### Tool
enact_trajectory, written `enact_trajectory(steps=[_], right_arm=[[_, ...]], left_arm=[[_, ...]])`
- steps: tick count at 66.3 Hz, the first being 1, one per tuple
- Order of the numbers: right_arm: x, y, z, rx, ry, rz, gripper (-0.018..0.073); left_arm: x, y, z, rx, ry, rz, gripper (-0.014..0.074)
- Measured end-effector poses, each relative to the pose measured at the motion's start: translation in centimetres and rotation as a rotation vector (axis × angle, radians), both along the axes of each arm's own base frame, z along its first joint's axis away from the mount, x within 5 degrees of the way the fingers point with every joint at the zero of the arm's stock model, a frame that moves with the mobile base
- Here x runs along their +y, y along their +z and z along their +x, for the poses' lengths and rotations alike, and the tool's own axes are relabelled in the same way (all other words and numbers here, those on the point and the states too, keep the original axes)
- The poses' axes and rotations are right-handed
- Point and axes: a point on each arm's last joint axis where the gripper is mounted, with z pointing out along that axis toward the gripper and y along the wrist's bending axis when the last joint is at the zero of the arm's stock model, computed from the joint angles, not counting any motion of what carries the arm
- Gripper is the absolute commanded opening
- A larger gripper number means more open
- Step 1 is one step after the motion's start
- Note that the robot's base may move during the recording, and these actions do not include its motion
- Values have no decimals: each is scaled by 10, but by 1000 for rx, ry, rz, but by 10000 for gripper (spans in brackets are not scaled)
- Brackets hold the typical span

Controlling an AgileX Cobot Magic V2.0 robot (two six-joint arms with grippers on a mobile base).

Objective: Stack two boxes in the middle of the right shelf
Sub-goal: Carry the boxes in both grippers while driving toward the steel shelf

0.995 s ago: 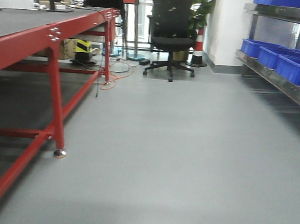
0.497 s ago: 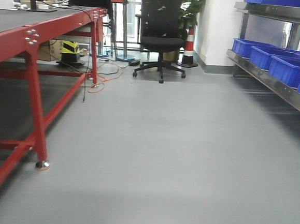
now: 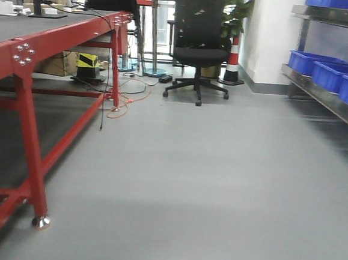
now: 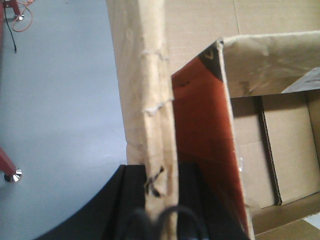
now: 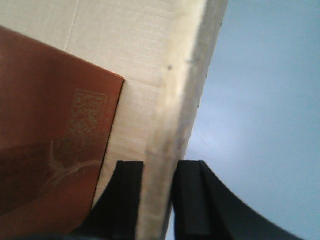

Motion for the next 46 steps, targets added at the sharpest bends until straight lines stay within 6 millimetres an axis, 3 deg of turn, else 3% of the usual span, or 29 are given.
enact_trajectory(steps=[46], right_arm=[[0, 0, 0, -3, 0, 3, -152]], left_arm=[[1, 0, 0, -3, 6, 10, -111]])
